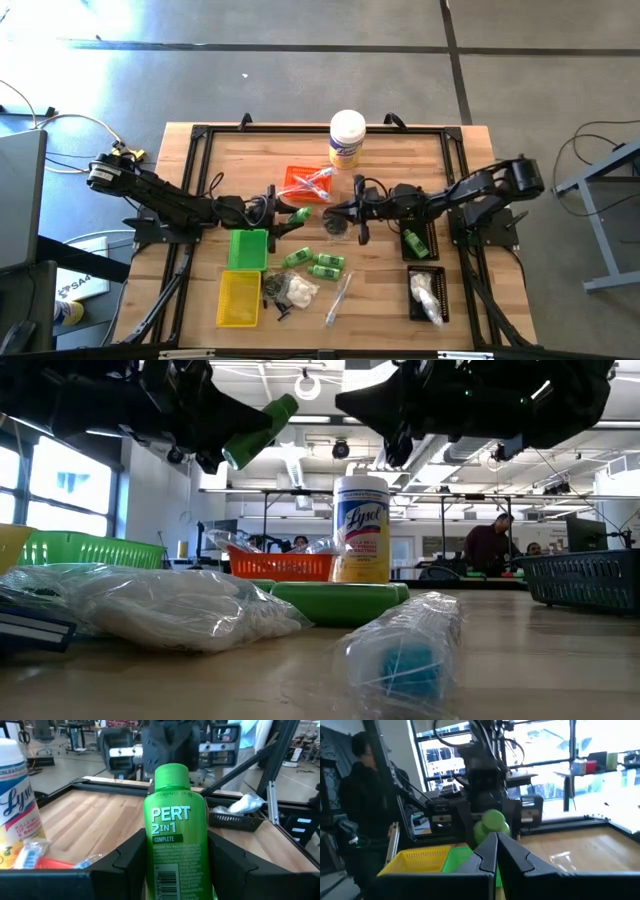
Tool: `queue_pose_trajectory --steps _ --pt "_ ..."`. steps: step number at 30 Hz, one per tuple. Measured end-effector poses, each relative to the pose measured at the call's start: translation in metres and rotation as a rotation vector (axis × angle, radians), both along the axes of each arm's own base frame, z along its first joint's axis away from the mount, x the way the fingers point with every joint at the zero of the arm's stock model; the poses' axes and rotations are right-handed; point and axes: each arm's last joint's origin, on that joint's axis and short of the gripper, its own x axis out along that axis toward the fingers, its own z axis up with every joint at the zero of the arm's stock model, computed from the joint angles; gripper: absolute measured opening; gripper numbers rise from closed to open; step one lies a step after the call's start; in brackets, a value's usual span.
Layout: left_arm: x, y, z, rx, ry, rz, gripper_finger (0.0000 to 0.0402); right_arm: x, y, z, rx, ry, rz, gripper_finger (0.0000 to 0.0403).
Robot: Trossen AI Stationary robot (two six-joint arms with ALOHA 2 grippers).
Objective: Pick & Place Travel size toiletries
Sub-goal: Put the green shampoo into the top black bin
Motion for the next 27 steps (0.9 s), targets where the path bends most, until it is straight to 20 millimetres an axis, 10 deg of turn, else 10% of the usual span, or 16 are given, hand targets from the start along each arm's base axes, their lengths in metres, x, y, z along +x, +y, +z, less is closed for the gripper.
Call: queue_pose_trajectory --steps 6,19,27 --pt "0.0 0.0 0.001 0.023 -0.012 -0.002 0.0167 0.004 0.0 -0.002 0.003 0.01 -0.013 0.0031" --pt "0.0 -0.001 0.004 0.027 -0.04 -0.027 0.0167 0.014 0.001 0.004 0.062 0.062 0.0 0.0268" --pt "0.0 -0.001 0.005 0.027 -0.042 -0.047 0.0167 0.014 0.001 0.004 0.067 0.065 0.0 0.0324"
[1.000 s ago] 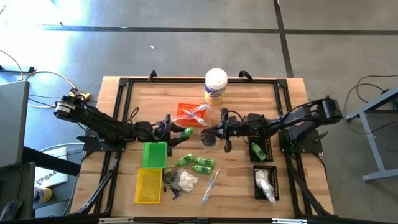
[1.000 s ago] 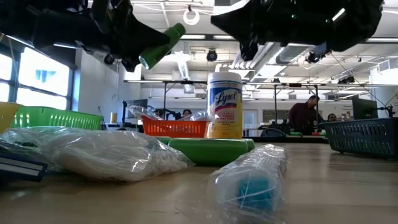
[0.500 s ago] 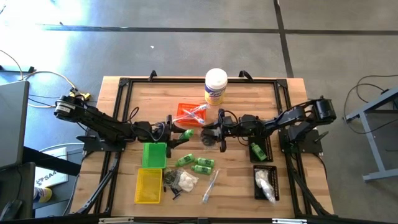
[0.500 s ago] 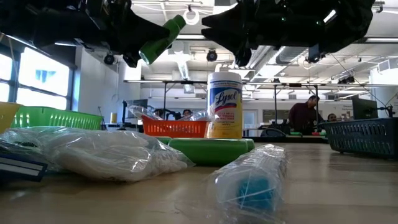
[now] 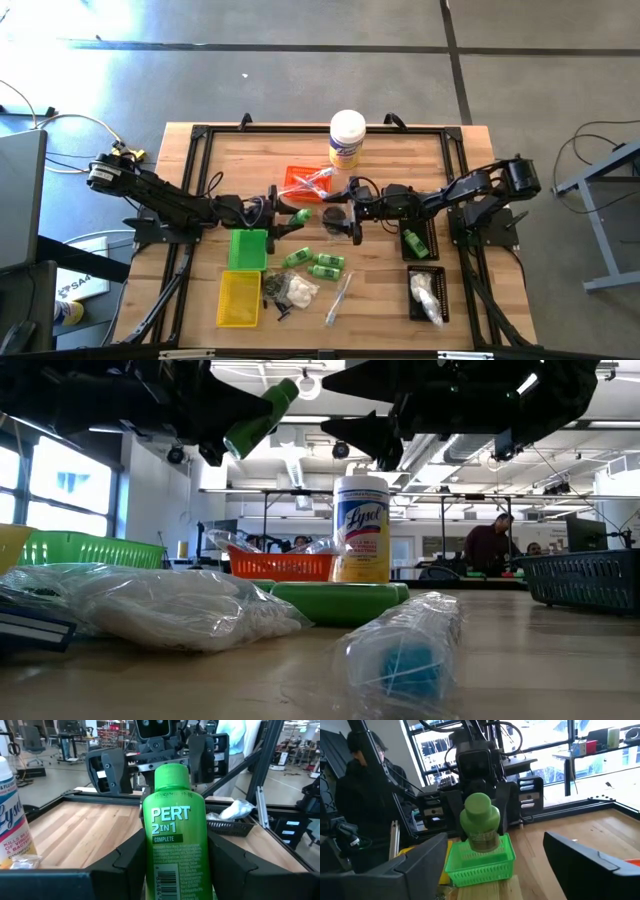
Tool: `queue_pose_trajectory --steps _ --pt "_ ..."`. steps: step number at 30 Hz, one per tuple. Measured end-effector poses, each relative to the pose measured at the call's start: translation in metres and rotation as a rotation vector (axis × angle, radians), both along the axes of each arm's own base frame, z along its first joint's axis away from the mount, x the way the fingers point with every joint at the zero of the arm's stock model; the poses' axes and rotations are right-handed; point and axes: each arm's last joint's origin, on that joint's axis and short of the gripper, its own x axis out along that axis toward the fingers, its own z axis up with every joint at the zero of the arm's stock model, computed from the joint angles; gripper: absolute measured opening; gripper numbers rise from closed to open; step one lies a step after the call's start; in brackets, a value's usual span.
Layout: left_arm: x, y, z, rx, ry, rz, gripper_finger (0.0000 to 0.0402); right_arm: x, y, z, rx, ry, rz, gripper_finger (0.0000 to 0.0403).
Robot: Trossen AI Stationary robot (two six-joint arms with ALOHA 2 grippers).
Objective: Pick & Place Travel size toiletries
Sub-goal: Put the green shampoo into the top black bin
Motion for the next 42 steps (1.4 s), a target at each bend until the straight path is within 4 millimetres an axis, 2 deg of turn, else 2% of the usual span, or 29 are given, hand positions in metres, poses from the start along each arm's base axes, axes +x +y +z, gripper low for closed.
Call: queue_pose_trajectory --steps 5,10,16,20,26,37,42 --pt "0.0 0.0 0.002 0.006 -0.017 0.001 0.0167 0.005 0.0 -0.006 0.012 -0.007 0.002 0.0323" --pt "0.001 0.0 0.005 0.013 -0.031 0.002 0.0167 0.022 0.002 -0.012 0.007 -0.004 0.031 0.0321" --pt "0.005 -0.001 0.005 0.016 -0.017 0.002 0.0167 0.046 0.004 -0.011 -0.017 -0.025 0.056 0.0321" --pt "0.008 -0.001 0.006 0.02 0.006 0.002 0.0167 0.053 0.004 -0.004 -0.029 -0.048 0.051 0.0321" --pt "0.008 -0.001 0.006 0.019 0.003 0.002 0.0167 0.057 0.004 0.003 -0.07 -0.074 0.059 0.0321" --pt "0.008 -0.001 0.009 0.015 -0.02 0.003 0.0167 0.057 0.005 -0.001 -0.074 -0.035 0.07 0.032" --pt "0.008 -0.001 0.009 0.016 -0.02 0.003 0.0167 0.057 0.005 -0.001 -0.076 -0.038 0.078 0.0303"
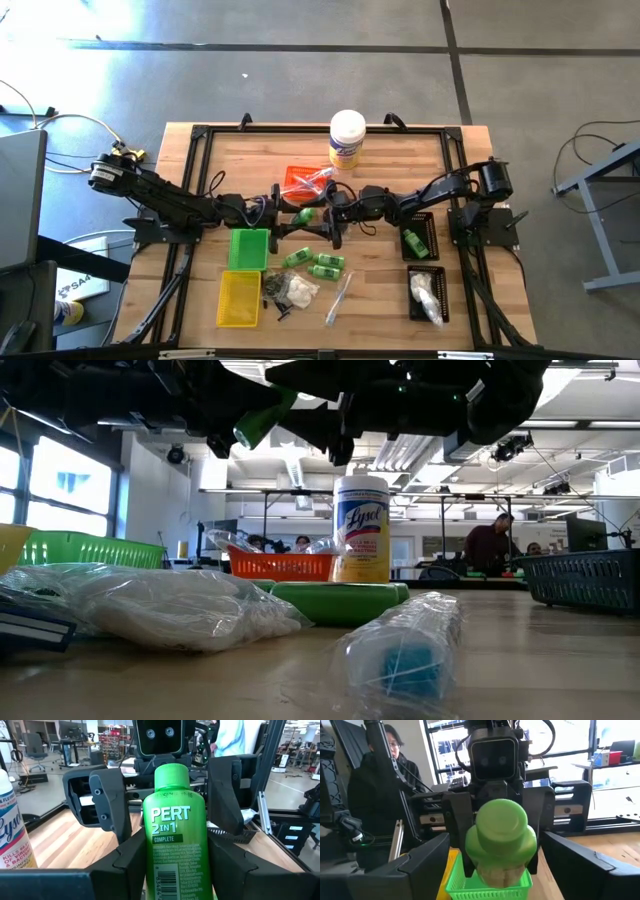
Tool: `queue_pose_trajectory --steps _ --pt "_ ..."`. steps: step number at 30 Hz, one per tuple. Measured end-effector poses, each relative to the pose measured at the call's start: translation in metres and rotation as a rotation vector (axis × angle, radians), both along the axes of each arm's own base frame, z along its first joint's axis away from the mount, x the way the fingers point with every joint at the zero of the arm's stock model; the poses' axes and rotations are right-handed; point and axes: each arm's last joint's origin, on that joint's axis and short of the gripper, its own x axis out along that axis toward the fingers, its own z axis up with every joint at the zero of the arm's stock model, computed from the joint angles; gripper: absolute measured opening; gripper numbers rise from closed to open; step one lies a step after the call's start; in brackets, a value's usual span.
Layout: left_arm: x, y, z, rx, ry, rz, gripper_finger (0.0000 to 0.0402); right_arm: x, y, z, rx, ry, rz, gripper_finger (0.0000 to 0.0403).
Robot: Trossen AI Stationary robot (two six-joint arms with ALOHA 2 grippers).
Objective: Pick & Place Travel size toiletries
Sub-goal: Put the green shampoo into the top black bin
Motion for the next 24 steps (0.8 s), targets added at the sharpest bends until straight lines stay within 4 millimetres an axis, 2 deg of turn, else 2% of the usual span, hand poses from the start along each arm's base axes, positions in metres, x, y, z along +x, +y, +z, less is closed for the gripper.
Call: queue_pose_trajectory --steps 19,24 --pt "0.0 0.0001 -0.0011 0.0 0.01 0.005 0.0166 -0.0002 -0.0004 -0.0004 -0.001 0.001 -0.012 0.021" --pt "0.0 0.0002 -0.0015 -0.003 0.014 0.007 0.0166 -0.0002 -0.0006 -0.0006 -0.003 0.002 -0.015 0.0199"
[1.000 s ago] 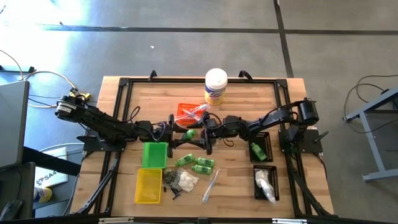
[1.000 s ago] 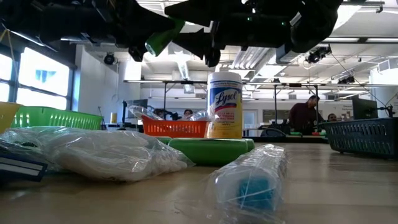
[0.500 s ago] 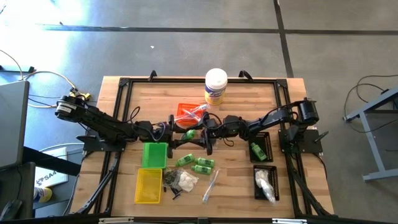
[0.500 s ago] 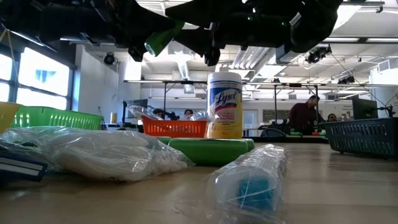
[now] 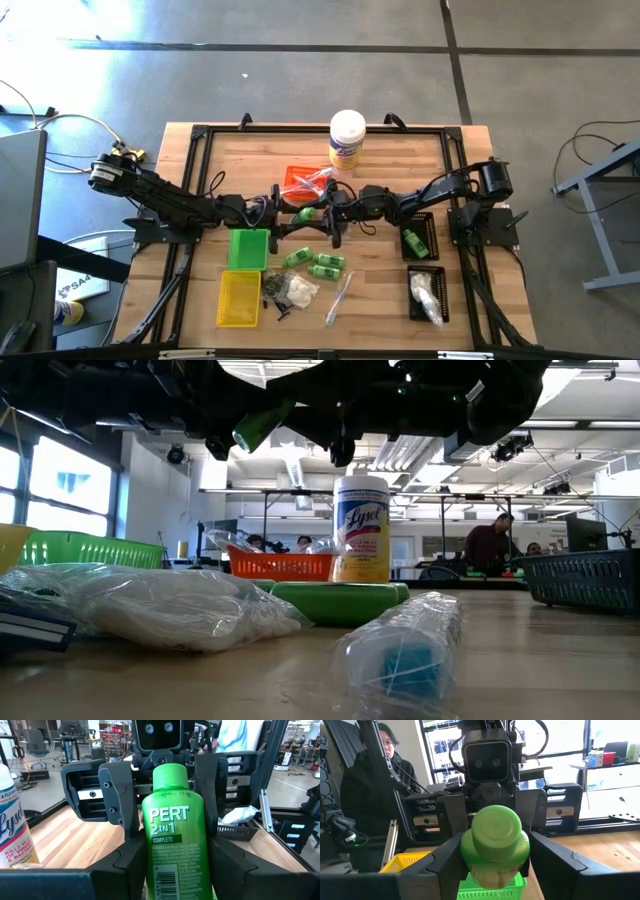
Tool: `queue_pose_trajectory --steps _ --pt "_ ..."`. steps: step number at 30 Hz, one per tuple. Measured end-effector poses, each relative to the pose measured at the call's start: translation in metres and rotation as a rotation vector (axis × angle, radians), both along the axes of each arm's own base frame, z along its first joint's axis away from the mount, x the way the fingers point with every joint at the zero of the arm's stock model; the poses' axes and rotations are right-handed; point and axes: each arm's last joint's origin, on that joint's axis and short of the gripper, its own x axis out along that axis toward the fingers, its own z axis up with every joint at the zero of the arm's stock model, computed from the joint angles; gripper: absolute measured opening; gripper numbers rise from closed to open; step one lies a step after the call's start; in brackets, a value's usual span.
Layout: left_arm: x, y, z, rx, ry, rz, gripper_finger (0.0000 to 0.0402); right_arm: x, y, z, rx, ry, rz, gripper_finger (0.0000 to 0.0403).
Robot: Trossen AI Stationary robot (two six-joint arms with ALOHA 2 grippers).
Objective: Pick & Place Travel size toiletries
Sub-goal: Put the green shampoo into the top black bin
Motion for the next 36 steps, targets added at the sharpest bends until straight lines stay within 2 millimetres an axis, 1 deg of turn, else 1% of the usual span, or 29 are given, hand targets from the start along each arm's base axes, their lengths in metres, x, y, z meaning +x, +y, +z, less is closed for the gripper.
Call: queue_pose_trajectory --steps 19,22,29,32,36 --pt "0.0001 0.0001 -0.0025 0.002 0.026 0.001 0.0168 0.0 0.0001 -0.0011 0.003 0.013 0.004 0.0194" --pt "0.0 0.0008 -0.0033 0.006 0.034 0.028 0.0183 0.0001 -0.0001 -0.0012 0.009 0.015 0.003 0.0194" --pt "0.0001 0.0012 -0.004 0.013 0.041 0.039 0.0248 0.0 0.001 -0.0011 0.011 0.015 0.024 0.0181" --pt "0.0001 0.0013 -0.0039 0.013 0.04 0.042 0.0258 0.0 0.0008 -0.0009 0.006 0.013 0.022 0.017" --pt "0.0001 0.0013 -0.0039 0.013 0.04 0.042 0.0257 0.0001 -0.0014 -0.001 0.01 0.014 0.035 0.0167"
